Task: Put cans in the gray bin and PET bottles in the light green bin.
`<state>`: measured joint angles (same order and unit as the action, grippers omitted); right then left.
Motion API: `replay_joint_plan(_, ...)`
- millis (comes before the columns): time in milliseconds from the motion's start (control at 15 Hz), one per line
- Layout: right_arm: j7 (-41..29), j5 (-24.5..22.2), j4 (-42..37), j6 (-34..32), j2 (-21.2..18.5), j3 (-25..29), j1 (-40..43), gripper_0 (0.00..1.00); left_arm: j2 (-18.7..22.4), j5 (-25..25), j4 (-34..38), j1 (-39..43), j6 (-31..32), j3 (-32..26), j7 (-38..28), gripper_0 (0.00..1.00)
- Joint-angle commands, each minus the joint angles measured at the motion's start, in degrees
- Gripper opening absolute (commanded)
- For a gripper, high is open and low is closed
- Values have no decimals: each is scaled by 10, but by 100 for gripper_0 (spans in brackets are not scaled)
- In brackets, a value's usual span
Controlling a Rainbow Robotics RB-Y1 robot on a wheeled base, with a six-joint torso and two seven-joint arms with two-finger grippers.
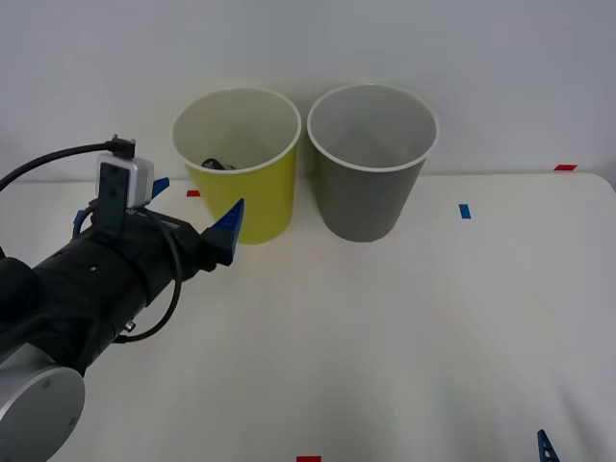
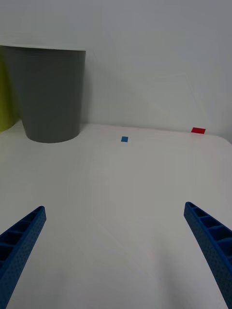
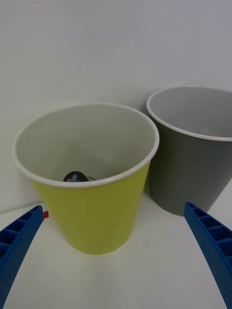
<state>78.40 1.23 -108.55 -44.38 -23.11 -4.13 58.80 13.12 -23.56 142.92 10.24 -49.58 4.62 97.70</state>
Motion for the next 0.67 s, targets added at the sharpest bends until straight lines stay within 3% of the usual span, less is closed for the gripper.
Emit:
replay_joint_plan(67, 0, 0, 0, 0, 0, 0, 0, 100, 1, -31, 8, 51, 36, -5, 6, 100)
replay_joint_plan(333, 0, 0, 0, 0, 0, 0, 0, 100, 7, -88, 7, 102, 69, -19, 22, 100)
replay_joint_plan(533, 0, 0, 0, 0, 0, 0, 0, 100, 5, -77, -4, 136, 126, -2, 31, 100)
replay_joint_plan(667, 0, 0, 0, 0, 0, 0, 0, 100, 8, -73, -37, 158, 204, 22, 37, 100)
